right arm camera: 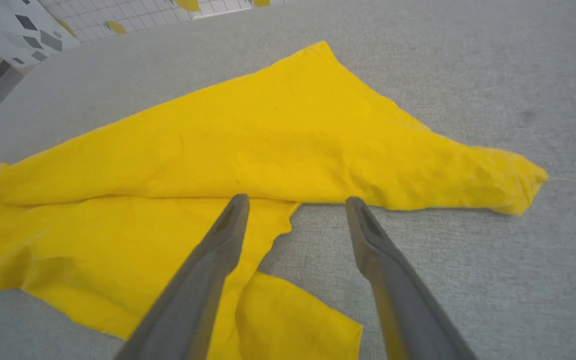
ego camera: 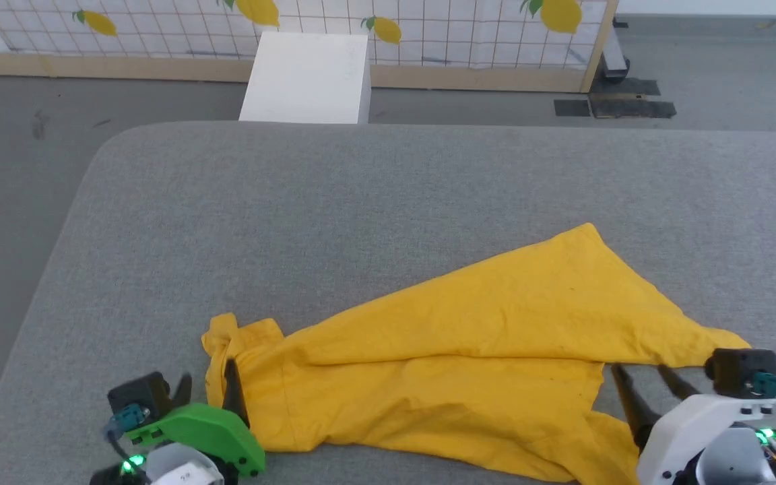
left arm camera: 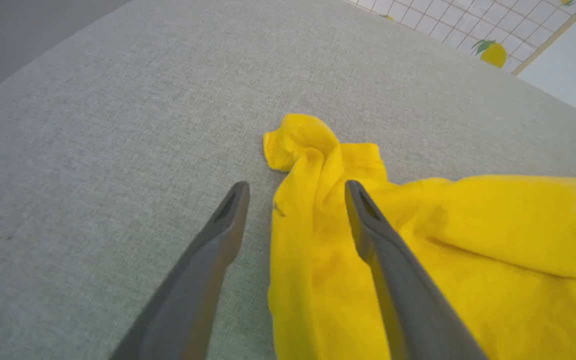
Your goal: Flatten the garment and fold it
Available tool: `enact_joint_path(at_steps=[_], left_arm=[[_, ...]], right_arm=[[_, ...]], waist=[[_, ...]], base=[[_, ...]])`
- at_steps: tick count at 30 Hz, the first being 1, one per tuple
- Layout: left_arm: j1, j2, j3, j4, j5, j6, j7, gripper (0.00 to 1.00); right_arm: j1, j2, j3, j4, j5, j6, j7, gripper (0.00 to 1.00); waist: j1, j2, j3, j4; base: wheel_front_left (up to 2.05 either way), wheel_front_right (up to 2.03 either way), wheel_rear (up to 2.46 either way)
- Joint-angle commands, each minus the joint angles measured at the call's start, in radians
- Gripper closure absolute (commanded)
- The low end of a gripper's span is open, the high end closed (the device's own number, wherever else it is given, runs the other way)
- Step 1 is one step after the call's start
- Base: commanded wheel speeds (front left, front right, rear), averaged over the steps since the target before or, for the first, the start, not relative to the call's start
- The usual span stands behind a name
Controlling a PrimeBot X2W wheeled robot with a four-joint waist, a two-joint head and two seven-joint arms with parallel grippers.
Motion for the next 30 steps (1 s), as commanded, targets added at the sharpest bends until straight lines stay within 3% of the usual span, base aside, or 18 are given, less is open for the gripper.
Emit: enact_joint_path(at_steps=[1, 7, 14, 15, 16, 17, 22, 30], left_arm=[[0.001, -0.004, 0.002, -0.025, 0.002, -0.017, -0.053, 0.0], [-0.037, -0.009, -0.006, -0.059, 0.04, -0.05, -0.23, 0.0], [-0.094, -0.021, -0.022, -0.06, 0.086, -0.08, -0.275, 0.0], [-0.098, -0.024, -0.028, -0.059, 0.092, -0.085, -0.276, 0.0], [-0.101, -0.026, -0.031, -0.058, 0.095, -0.089, -0.277, 0.0], [-0.105, -0.029, -0.035, -0.057, 0.099, -0.092, -0.277, 0.0], [-0.113, -0.04, -0.043, -0.059, 0.11, -0.109, -0.278, 0.0], [-0.127, -0.049, -0.062, -0.054, 0.126, -0.133, -0.278, 0.0]], right_arm=[[-0.019, 0.001, 0.005, 0.007, 0.003, -0.001, 0.033, 0.0], [-0.092, 0.001, 0.04, 0.064, -0.018, -0.001, 0.19, 0.0], [-0.178, 0.001, 0.069, 0.165, -0.055, -0.001, 0.391, 0.0], [-0.185, 0.001, 0.06, 0.178, -0.06, -0.001, 0.42, 0.44], [-0.191, 0.001, 0.054, 0.184, -0.061, -0.001, 0.436, 0.67], [-0.2, 0.001, 0.037, 0.187, -0.073, -0.001, 0.442, 1.0], [-0.253, -0.001, -0.052, 0.18, -0.171, -0.001, 0.41, 1.0], [-0.482, -0.136, -0.176, 0.198, -0.347, -0.001, 0.195, 1.0]], waist=[[-0.0001, 0.0, 0.015, 0.011], [-0.0001, 0.0, 0.062, 0.036], [-0.0001, 0.0, 0.114, 0.066], [-0.0001, 0.0, 0.119, 0.07], [-0.0001, 0.0, 0.122, 0.074], [-0.0001, 0.0, 0.126, 0.079], [-0.0001, 0.0, 0.13, 0.098], [-0.0001, 0.0, 0.153, 0.129]], base=[[0.0, 0.0, 0.0], [0.0, 0.0, 0.0], [0.0, 0.0, 0.0], [0.0, 0.0, 0.0], [0.0, 0.0, 0.0], [0.0, 0.0, 0.0], [0.0, 0.0, 0.0], [0.0, 0.0, 0.0]])
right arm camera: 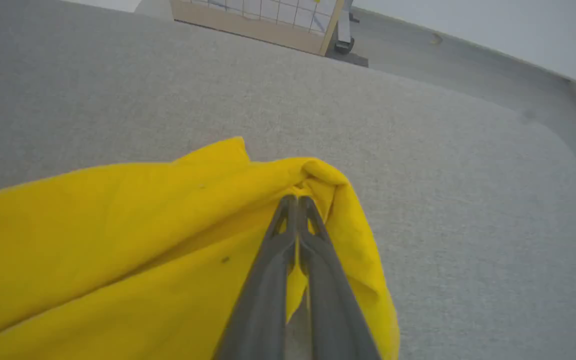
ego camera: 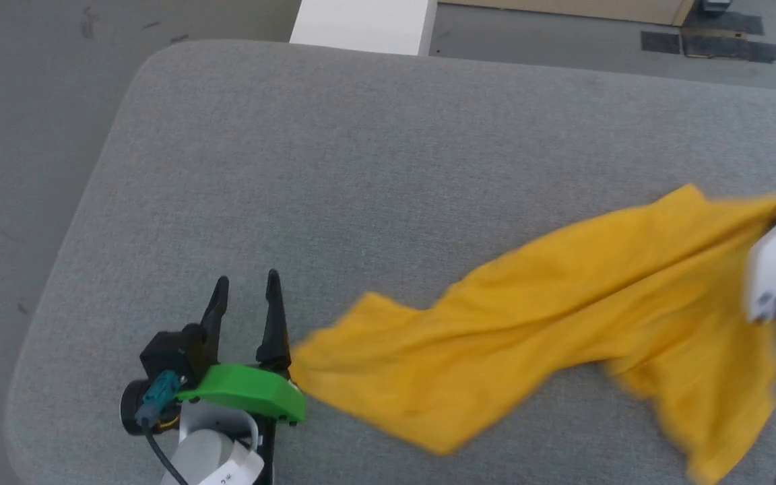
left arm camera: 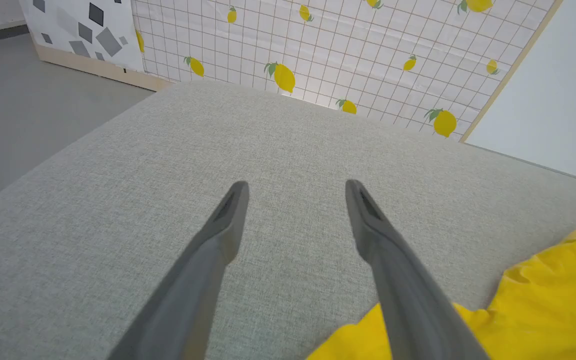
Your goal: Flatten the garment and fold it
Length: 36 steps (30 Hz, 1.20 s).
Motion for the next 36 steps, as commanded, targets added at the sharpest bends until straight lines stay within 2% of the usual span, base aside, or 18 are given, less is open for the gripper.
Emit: enact_joint_path(at_steps=[1, 5, 9, 10, 11, 12, 17, 23, 27, 29, 36], left_arm=[[-0.023, -0.005, -0.002, -0.001, 0.01, -0.006, -0.007, 0.0], [-0.035, -0.007, -0.012, 0.001, 0.01, -0.012, -0.007, 0.0], [-0.042, -0.008, -0.023, 0.01, 0.009, -0.016, -0.008, 0.0], [-0.044, -0.009, -0.026, 0.013, 0.008, -0.017, -0.008, 0.0], [-0.046, -0.009, -0.028, 0.015, 0.006, -0.018, -0.008, 0.0], [-0.046, -0.009, -0.029, 0.017, 0.005, -0.017, -0.008, 0.0], [-0.039, -0.009, -0.038, 0.028, 0.009, -0.026, -0.008, 0.0], [-0.014, 0.018, -0.055, 0.056, 0.017, -0.032, 0.037, 0.0], [0.017, 0.051, -0.077, 0.052, 0.02, -0.035, 0.143, 0.0], [0.054, 0.074, -0.1, 0.039, 0.016, -0.037, 0.255, 0.0], [0.139, 0.098, -0.113, -0.023, -0.04, -0.01, 0.521, 0.0]], right_arm=[[-0.051, -0.031, -0.005, 0.016, -0.03, -0.002, -0.039, 1.0], [-0.149, -0.095, 0.033, 0.092, -0.06, -0.002, -0.128, 1.0], [-0.189, -0.106, 0.079, 0.196, -0.018, -0.002, -0.13, 1.0], [-0.19, -0.101, 0.083, 0.212, -0.003, -0.002, -0.137, 0.85], [-0.188, -0.097, 0.088, 0.222, 0.007, -0.002, -0.143, 0.51], [-0.183, -0.088, 0.088, 0.23, 0.024, -0.002, -0.154, 0.0], [-0.11, -0.036, 0.096, 0.178, 0.097, -0.002, -0.264, 0.0], [0.07, 0.051, 0.147, 0.014, 0.177, -0.002, -0.435, 0.0], [0.218, 0.095, 0.168, -0.083, 0.203, -0.002, -0.482, 0.0], [0.316, 0.114, 0.166, -0.136, 0.22, -0.002, -0.492, 0.0], [0.454, 0.127, 0.127, -0.215, 0.279, -0.002, -0.471, 0.0]], waist=[[-0.0001, 0.0, 0.013, 0.016], [-0.0001, 0.0, 0.024, 0.03], [-0.0001, 0.0, 0.028, 0.031], [-0.0001, 0.0, 0.029, 0.028], [-0.0001, 0.0, 0.028, 0.024], [-0.0001, 0.0, 0.025, 0.018], [-0.0001, 0.0, -0.002, -0.018], [-0.0001, 0.0, -0.066, -0.083], [-0.0001, 0.0, -0.113, -0.123], [-0.0001, 0.0, -0.147, -0.149], [-0.0001, 0.0, -0.181, -0.195]], base=[[0.0, 0.0, 0.0], [0.0, 0.0, 0.0], [0.0, 0.0, 0.0], [0.0, 0.0, 0.0], [0.0, 0.0, 0.0], [0.0, 0.0, 0.0], [0.0, 0.0, 0.0], [0.0, 0.0, 0.0], [0.0, 0.0, 0.0], [0.0, 0.0, 0.0], [0.0, 0.0, 0.0]])
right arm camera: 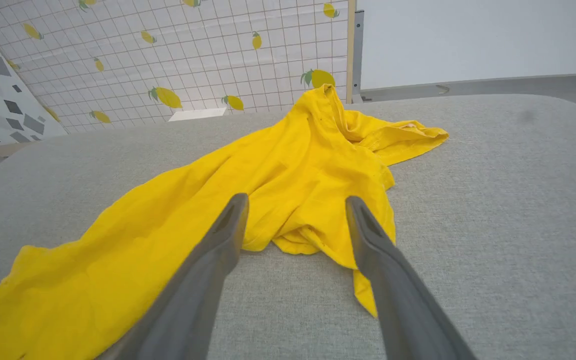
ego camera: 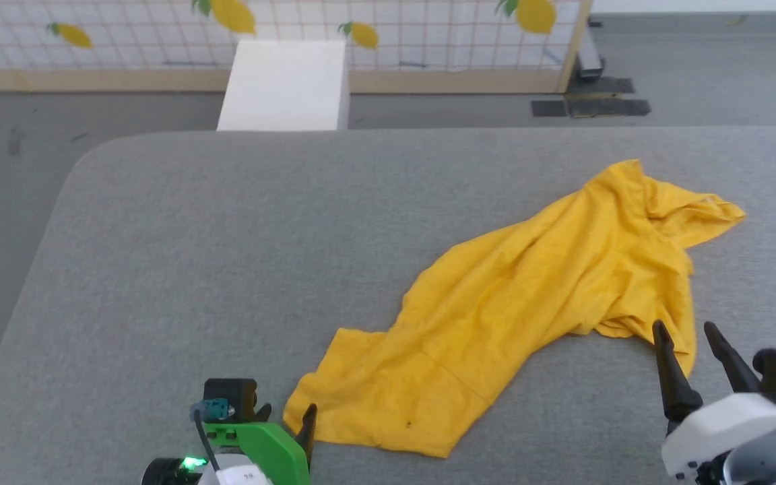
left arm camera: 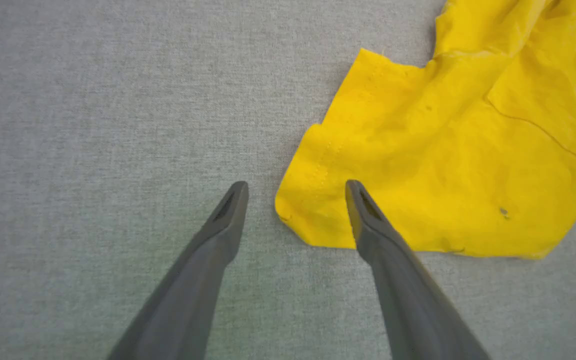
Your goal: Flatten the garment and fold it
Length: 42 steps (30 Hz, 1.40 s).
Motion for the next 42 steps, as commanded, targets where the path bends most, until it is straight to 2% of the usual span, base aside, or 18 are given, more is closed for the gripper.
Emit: enact_joint_path(at_steps=[1, 10, 14, 16, 17, 18, 19, 23, 32, 35, 42], left_arm=[[0.012, 0.005, 0.0, -0.014, -0.015, 0.015, 0.032, 0.0], [-0.009, -0.006, 0.009, 0.016, -0.004, 0.122, 0.174, 0.0], [-0.03, -0.013, 0.008, 0.054, -0.01, 0.138, 0.215, 0.0], [-0.036, -0.016, 0.003, 0.073, -0.022, 0.131, 0.237, 0.0], [-0.038, -0.016, -0.002, 0.08, -0.026, 0.125, 0.25, 0.14], [-0.038, -0.016, -0.011, 0.087, -0.033, 0.115, 0.268, 0.75], [-0.037, -0.016, -0.017, 0.09, -0.038, 0.107, 0.281, 1.0], [-0.034, -0.015, -0.011, 0.072, -0.049, 0.099, 0.259, 1.0], [-0.017, 0.008, 0.155, -0.002, -0.051, 0.191, -0.018, 1.0], [-0.01, 0.027, 0.197, -0.011, -0.048, 0.206, -0.085, 1.0], [-0.018, 0.053, 0.234, -0.009, -0.032, 0.225, -0.163, 1.0]], right_arm=[[0.016, 0.003, -0.003, -0.011, 0.01, -0.002, 0.003, 0.0], [0.01, 0.003, 0.013, -0.018, 0.033, -0.002, 0.001, 0.0], [0.008, 0.003, 0.027, -0.008, 0.045, -0.002, -0.005, 0.0], [0.008, 0.003, 0.035, -0.004, 0.054, -0.002, -0.008, 0.0], [0.008, 0.003, 0.039, -0.001, 0.057, -0.002, -0.008, 0.0], [0.008, 0.003, 0.042, 0.001, 0.058, -0.002, -0.009, 0.0], [0.008, 0.003, 0.044, 0.002, 0.059, -0.002, -0.01, 0.0], [0.007, 0.003, 0.043, 0.008, 0.063, -0.002, -0.013, 0.0], [0.013, 0.004, 0.009, 0.02, 0.049, -0.002, 0.011, 0.0], [0.009, 0.004, -0.024, 0.035, 0.033, -0.002, 0.041, 0.0], [-0.045, 0.004, -0.126, 0.089, -0.025, -0.002, 0.141, 0.0]], waist=[[0.0, -0.0001, -0.029, -0.039], [0.0, -0.0001, -0.009, -0.083], [0.0, -0.0001, 0.001, -0.095], [0.0, -0.0001, 0.006, -0.099], [0.0, -0.0001, 0.007, -0.1], [0.0, -0.0001, 0.009, -0.1], [0.0, -0.0001, 0.01, -0.1], [0.0, -0.0001, 0.011, -0.094], [0.0, -0.0001, 0.003, -0.053], [0.0, -0.0001, 0.005, -0.041], [0.0, -0.0001, 0.036, -0.01]], base=[[0.0, 0.0, 0.0], [0.0, 0.0, 0.0], [0.0, 0.0, 0.0], [0.0, 0.0, 0.0], [0.0, 0.0, 0.0], [0.0, 0.0, 0.0], [0.0, 0.0, 0.0], [0.0, 0.0, 0.0], [0.0, 0.0, 0.0], [0.0, 0.0, 0.0], [0.0, 0.0, 0.0]])
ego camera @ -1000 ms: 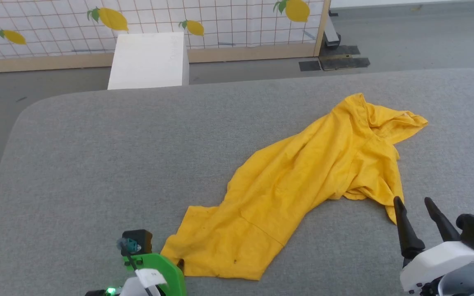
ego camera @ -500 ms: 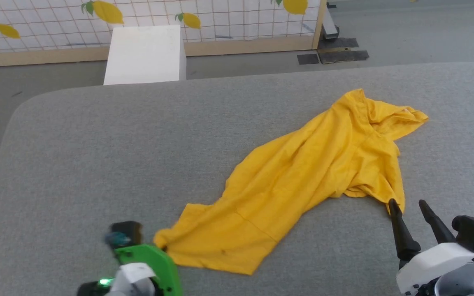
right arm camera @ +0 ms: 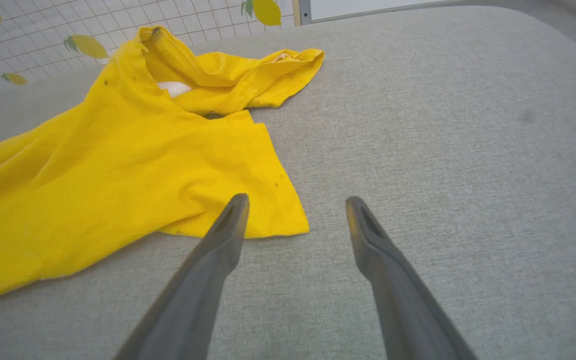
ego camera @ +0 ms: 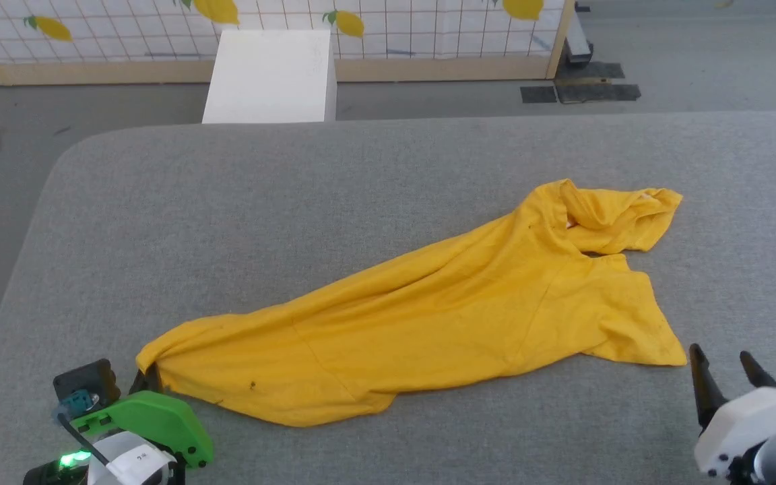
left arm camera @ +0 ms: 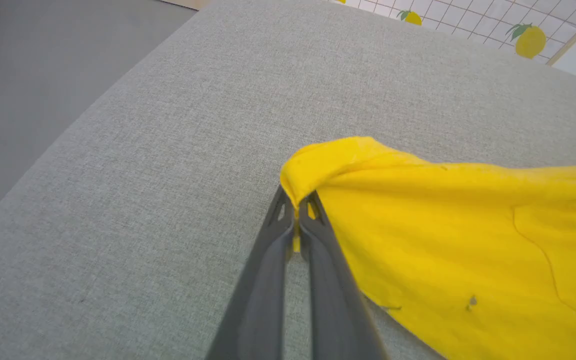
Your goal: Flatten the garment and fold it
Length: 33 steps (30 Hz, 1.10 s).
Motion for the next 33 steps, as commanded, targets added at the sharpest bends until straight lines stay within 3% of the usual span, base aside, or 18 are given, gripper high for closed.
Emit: enact_joint_path(at_steps=[1, 8, 17, 18, 19, 20, 28, 33], left_arm=[[-0.001, 0.007, 0.0, 0.003, 0.004, 0.004, -0.008, 1.0], [-0.036, -0.006, -0.028, 0.012, 0.0, -0.013, -0.009, 1.0], [-0.069, -0.017, -0.055, 0.03, -0.008, -0.029, -0.005, 1.0], [-0.069, -0.017, -0.056, 0.031, -0.009, -0.03, -0.005, 1.0], [-0.07, -0.018, -0.057, 0.034, -0.011, -0.031, -0.005, 1.0], [-0.07, -0.018, -0.058, 0.036, -0.012, -0.032, -0.004, 1.0], [-0.055, -0.041, -0.052, 0.028, -0.077, -0.068, 0.002, 1.0], [-0.057, -0.07, -0.029, -0.043, -0.201, -0.144, 0.036, 1.0]], right_arm=[[-0.038, 0.001, -0.01, 0.013, -0.015, -0.002, 0.016, 0.0], [-0.169, 0.001, -0.039, 0.14, -0.061, -0.002, 0.134, 0.0], [-0.229, 0.001, -0.011, 0.251, -0.091, -0.002, 0.405, 0.0], [-0.228, 0.001, -0.007, 0.25, -0.086, -0.002, 0.428, 0.09], [-0.226, 0.001, 0.0, 0.245, -0.081, -0.002, 0.452, 0.75], [-0.223, 0.001, 0.005, 0.238, -0.079, -0.002, 0.465, 1.0], [-0.189, 0.001, -0.033, 0.118, -0.044, -0.002, 0.417, 1.0], [-0.163, 0.001, -0.058, -0.01, -0.041, -0.002, 0.425, 1.0]], waist=[[0.0, 0.0, 0.02, 0.013], [0.0, 0.0, 0.076, 0.035], [0.0, 0.0, 0.11, 0.053], [0.0, 0.0, 0.11, 0.053], [0.0, 0.0, 0.108, 0.053], [0.0, 0.0, 0.106, 0.053], [0.0, 0.0, 0.051, 0.042], [0.0, 0.0, 0.016, 0.025]], base=[[0.0, 0.0, 0.0], [0.0, 0.0, 0.0], [0.0, 0.0, 0.0], [0.0, 0.0, 0.0], [0.0, 0.0, 0.0], [0.0, 0.0, 0.0], [0.0, 0.0, 0.0], [0.0, 0.0, 0.0]])
